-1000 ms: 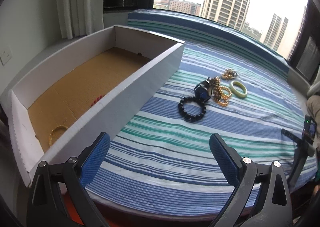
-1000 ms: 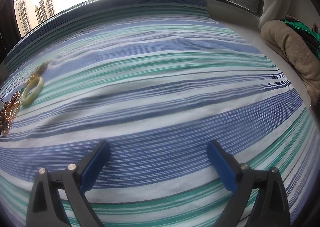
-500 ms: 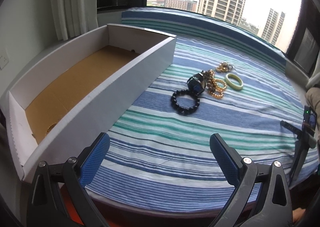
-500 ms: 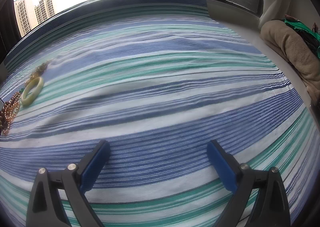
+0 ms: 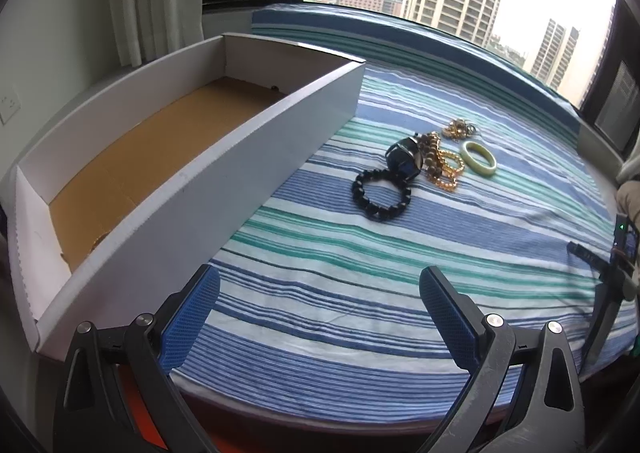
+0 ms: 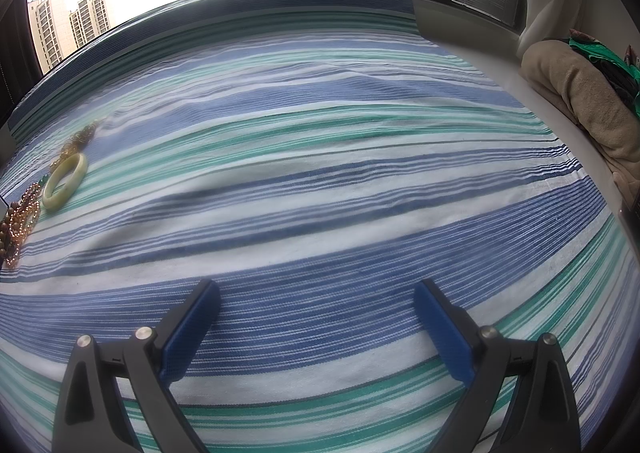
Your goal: Organize jewelry
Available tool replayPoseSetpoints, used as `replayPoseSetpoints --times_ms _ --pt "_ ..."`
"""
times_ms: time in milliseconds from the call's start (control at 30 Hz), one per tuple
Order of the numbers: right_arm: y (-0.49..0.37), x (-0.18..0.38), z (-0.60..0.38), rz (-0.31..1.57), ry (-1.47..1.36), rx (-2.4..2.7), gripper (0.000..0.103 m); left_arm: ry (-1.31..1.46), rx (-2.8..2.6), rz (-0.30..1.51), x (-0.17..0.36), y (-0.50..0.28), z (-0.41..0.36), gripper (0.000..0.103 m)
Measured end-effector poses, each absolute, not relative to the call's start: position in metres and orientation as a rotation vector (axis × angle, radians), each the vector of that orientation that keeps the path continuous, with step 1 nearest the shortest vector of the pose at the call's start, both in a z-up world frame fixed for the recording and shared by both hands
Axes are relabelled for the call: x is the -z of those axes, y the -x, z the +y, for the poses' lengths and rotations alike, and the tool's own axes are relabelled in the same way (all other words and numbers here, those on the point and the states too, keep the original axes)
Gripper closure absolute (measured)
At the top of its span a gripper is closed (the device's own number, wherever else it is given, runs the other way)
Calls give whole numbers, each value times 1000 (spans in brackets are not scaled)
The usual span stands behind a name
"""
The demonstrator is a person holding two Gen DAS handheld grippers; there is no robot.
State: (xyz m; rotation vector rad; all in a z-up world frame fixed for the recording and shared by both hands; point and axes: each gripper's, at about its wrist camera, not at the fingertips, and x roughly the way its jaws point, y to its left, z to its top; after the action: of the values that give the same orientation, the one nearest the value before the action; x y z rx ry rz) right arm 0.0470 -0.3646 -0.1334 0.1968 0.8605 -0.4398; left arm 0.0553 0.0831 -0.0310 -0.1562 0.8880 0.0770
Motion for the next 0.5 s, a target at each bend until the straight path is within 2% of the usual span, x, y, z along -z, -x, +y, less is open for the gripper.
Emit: replayPoseSetpoints --times_ms 300,500 --pt "-47 133 -364 861 -197 440 4 138 -124 898 39 -56 88 3" --pt "-47 133 -365 861 -197 440 4 -5 -156 928 53 -62 76 3"
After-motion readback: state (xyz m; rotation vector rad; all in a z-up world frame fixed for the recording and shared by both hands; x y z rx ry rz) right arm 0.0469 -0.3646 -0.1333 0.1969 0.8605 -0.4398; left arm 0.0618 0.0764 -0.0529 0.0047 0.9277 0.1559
